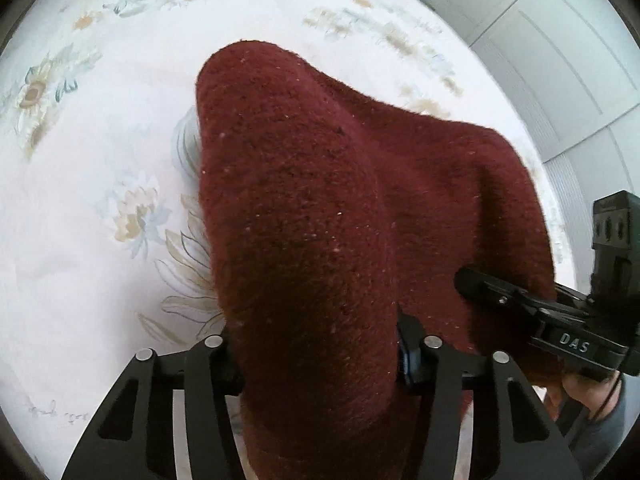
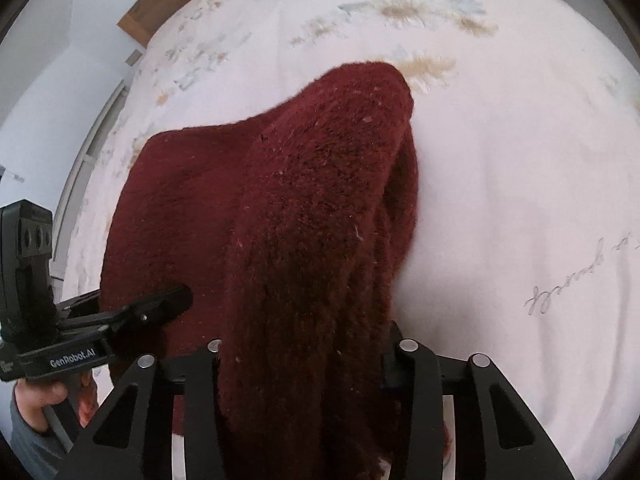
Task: Fold small clothes
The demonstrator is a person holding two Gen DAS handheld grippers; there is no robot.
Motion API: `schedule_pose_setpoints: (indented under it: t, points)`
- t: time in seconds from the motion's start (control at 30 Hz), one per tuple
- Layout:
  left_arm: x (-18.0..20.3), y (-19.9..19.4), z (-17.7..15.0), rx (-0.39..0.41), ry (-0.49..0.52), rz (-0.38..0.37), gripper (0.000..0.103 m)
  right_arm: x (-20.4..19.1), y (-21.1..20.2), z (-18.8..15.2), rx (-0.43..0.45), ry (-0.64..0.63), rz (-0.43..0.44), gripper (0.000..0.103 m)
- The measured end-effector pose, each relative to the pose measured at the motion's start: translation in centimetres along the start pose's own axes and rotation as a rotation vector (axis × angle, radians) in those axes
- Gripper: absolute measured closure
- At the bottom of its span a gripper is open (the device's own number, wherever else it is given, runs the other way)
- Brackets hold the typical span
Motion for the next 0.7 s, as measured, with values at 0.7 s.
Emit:
schedule_pose_setpoints:
  t: [0.7]
  points:
    - [-15.2,-7.0,-5.2,0.092,-0.101,0.079,0.049,-15.5,7.6,-1.0,-0.093,-0.183,-0.056,0.053]
Point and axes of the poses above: each gripper's, at about its wrist camera, not at the fingertips, and y roughly the way its jaws point, x to its right, z to its top, the point moved 1 cm from there along y, roughly the way its jaws point, and after that the axes turned 12 degrees about -y, right-handed, at the moved point
